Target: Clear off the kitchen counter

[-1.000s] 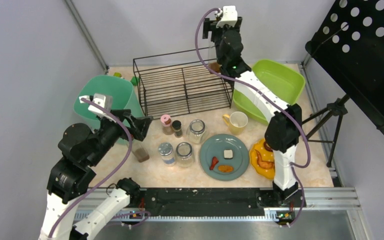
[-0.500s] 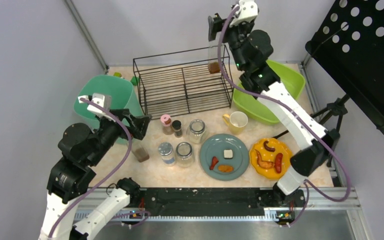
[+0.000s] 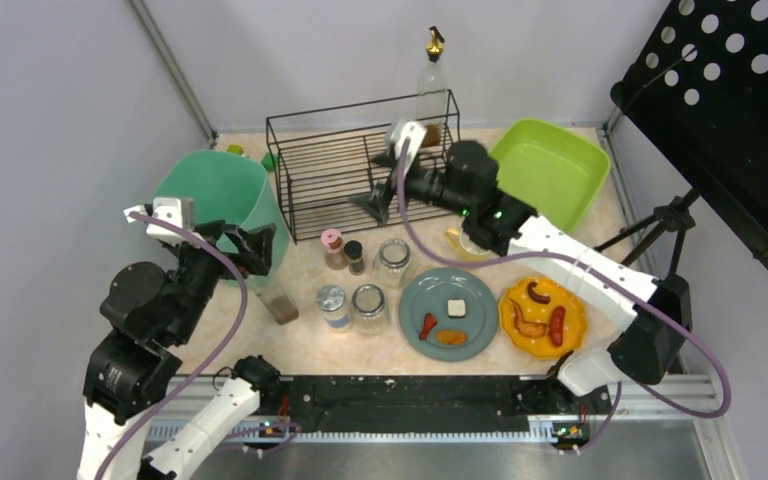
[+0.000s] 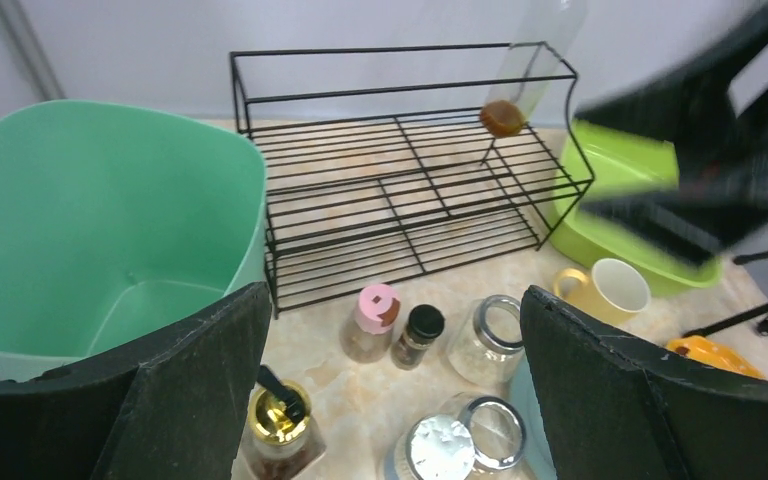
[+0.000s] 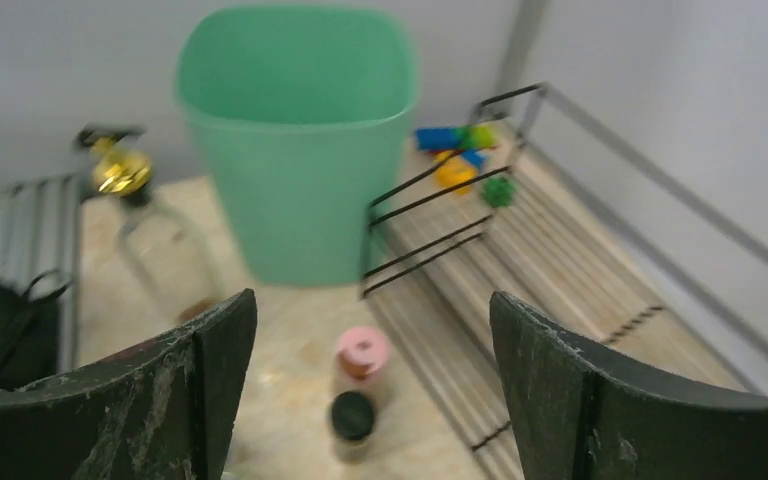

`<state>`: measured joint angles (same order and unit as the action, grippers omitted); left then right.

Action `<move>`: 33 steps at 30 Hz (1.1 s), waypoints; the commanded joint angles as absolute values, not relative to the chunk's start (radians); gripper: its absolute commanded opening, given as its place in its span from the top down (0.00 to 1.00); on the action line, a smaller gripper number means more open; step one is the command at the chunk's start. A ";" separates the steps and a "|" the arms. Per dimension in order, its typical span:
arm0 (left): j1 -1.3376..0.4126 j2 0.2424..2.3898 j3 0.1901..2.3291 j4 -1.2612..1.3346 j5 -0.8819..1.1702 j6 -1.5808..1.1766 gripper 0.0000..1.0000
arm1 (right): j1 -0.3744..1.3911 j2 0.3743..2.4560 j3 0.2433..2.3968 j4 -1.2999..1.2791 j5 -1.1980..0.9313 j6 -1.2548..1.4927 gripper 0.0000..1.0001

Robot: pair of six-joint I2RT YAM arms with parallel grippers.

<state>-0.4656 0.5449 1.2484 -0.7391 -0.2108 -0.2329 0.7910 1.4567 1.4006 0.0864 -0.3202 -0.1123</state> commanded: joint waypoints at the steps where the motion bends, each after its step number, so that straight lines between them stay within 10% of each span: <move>1: -0.466 0.537 1.294 -0.770 -0.355 -0.226 0.01 | 0.897 1.432 1.262 0.260 -0.517 -0.117 0.15; 33: -0.466 0.469 1.320 -0.852 -0.531 -0.289 0.01 | 1.139 2.048 1.488 0.908 -0.562 0.154 0.20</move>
